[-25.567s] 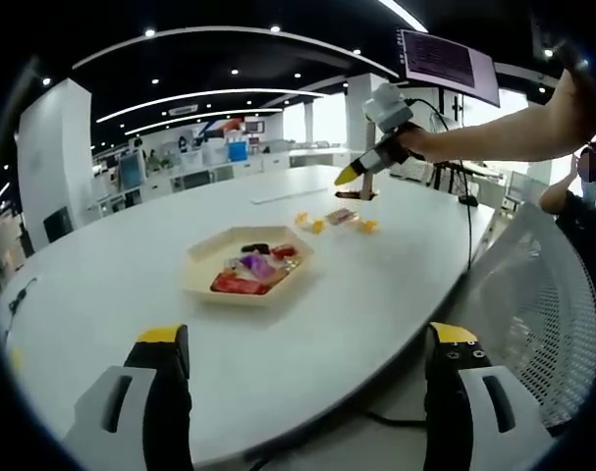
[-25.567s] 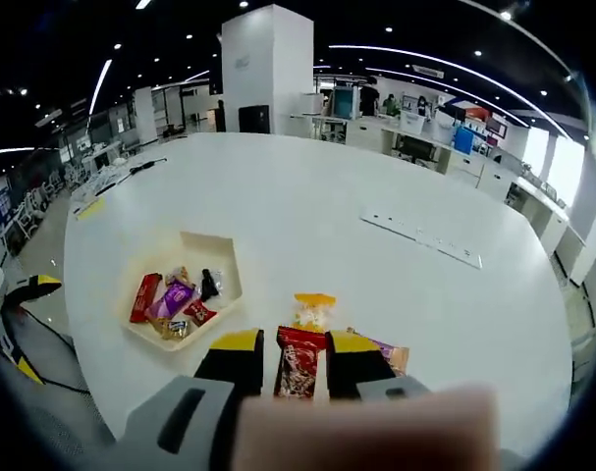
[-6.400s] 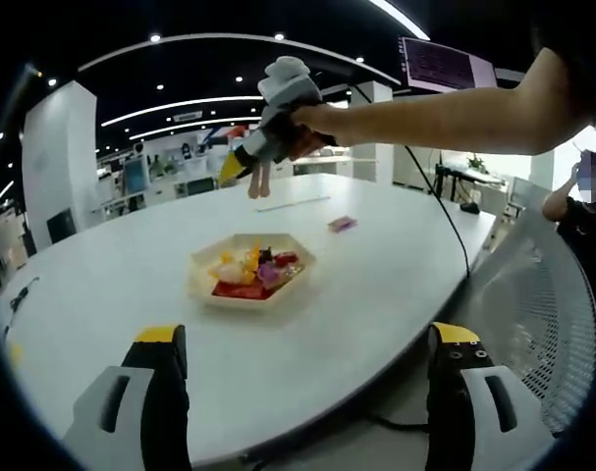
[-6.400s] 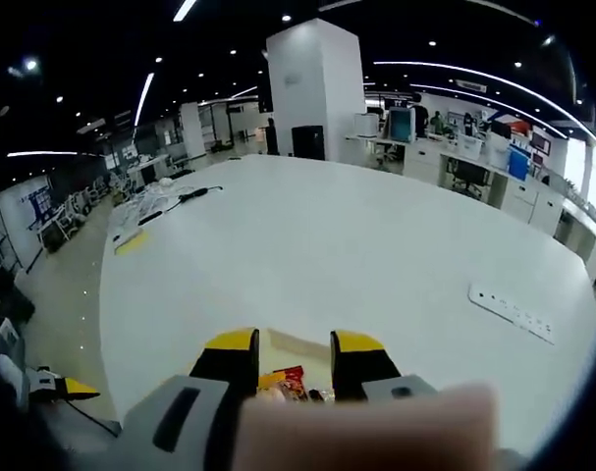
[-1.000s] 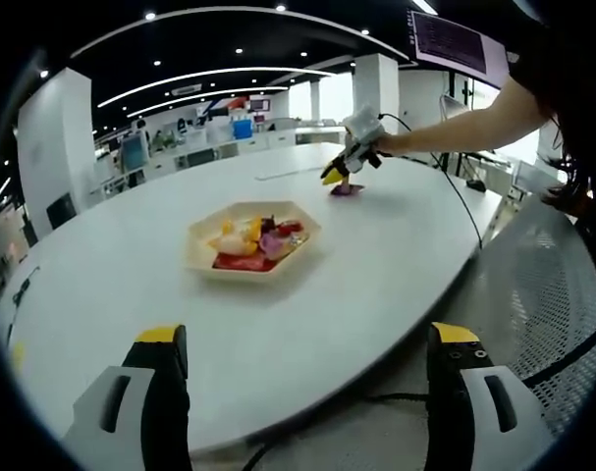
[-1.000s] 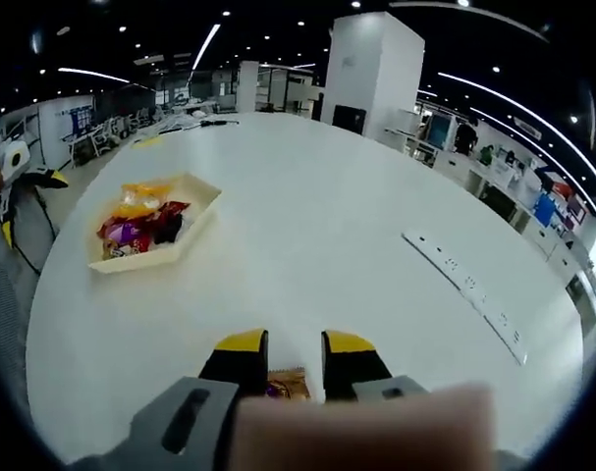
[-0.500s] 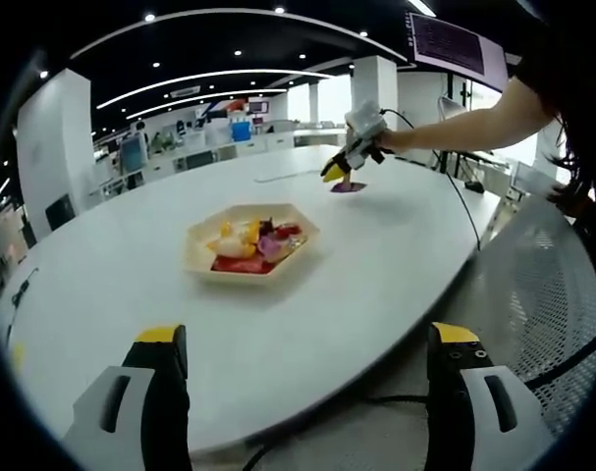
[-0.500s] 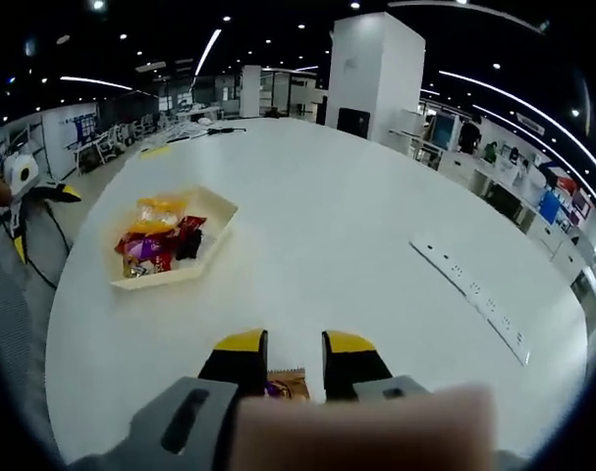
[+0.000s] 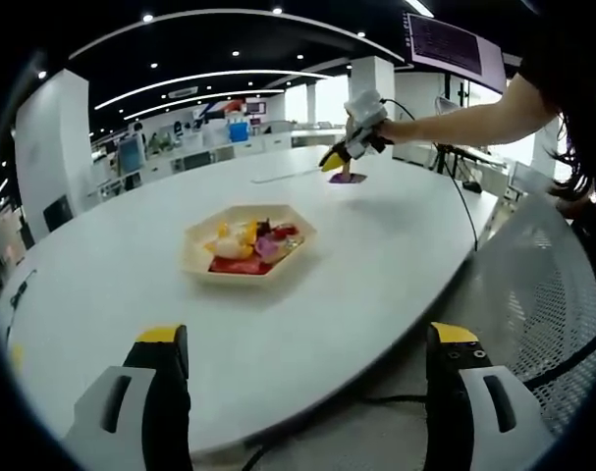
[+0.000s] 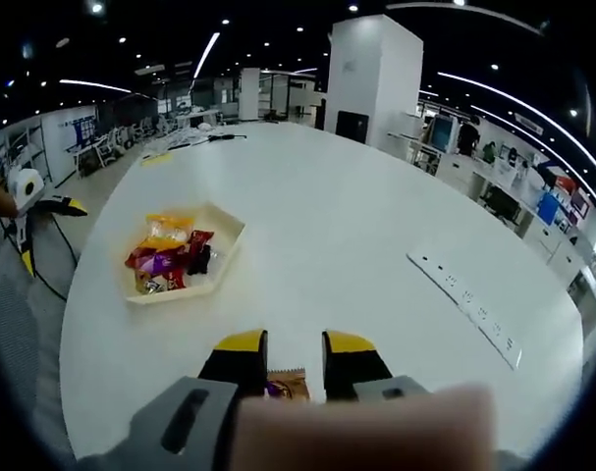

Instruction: Place the target food into the container with the food tongs after gripping and lifting it, then release it inside without dropping or visibly crushing the food.

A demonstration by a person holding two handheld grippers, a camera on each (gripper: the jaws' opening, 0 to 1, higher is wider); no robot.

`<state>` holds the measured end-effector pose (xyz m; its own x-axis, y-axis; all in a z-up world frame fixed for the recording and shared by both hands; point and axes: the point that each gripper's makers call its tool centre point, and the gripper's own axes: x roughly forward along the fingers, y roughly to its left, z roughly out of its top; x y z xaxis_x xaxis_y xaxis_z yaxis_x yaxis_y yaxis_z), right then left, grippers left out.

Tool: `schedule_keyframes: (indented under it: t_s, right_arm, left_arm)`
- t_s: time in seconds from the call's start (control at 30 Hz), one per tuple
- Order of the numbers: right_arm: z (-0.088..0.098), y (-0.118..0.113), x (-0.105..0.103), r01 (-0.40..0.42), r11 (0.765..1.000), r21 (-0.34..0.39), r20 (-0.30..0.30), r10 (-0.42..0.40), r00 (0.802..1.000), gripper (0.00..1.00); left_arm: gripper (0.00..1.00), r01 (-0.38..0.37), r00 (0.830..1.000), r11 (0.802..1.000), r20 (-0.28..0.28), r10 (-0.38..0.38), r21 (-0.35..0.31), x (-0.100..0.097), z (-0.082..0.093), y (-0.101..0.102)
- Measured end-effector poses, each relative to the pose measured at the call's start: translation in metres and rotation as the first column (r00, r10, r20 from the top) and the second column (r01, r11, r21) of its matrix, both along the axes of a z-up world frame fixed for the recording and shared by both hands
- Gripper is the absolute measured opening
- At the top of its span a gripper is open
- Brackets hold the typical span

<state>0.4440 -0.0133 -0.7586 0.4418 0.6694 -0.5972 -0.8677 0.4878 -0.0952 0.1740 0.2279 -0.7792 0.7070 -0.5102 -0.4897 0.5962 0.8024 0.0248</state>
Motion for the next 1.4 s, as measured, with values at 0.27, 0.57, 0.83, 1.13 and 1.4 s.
schedule_keyframes:
  t_s: [0.27, 0.57, 0.83, 1.13, 1.4]
  right_arm:
    - [0.026, 0.004, -0.001, -0.001, 1.000, 0.011, 0.027, 0.001, 1.000, 0.21]
    - [0.059, 0.007, -0.001, 0.013, 1.000, 0.024, 0.049, -0.014, 0.999, 0.21]
    - [0.073, 0.015, -0.005, 0.004, 1.000, 0.025, 0.052, -0.005, 0.999, 0.21]
    - [0.078, 0.038, -0.007, -0.019, 0.999, 0.041, 0.050, 0.017, 0.999, 0.21]
    - [0.082, 0.072, -0.010, -0.057, 0.996, 0.062, 0.033, 0.055, 0.998, 0.21]
  left_arm:
    - [0.98, 0.000, 1.000, 1.000, 0.004, 0.000, 0.000, 0.000, 0.000, 0.000]
    - [0.98, -0.009, 1.000, 1.000, 0.003, 0.009, 0.006, 0.001, -0.001, 0.002]
    - [0.98, 0.002, 1.000, 1.000, 0.009, -0.002, -0.003, 0.000, 0.001, 0.001]
    - [0.99, 0.006, 1.000, 1.000, 0.019, -0.006, -0.010, 0.001, 0.003, 0.000]
    - [0.98, 0.019, 0.999, 1.000, 0.028, -0.019, -0.020, 0.001, 0.005, -0.003]
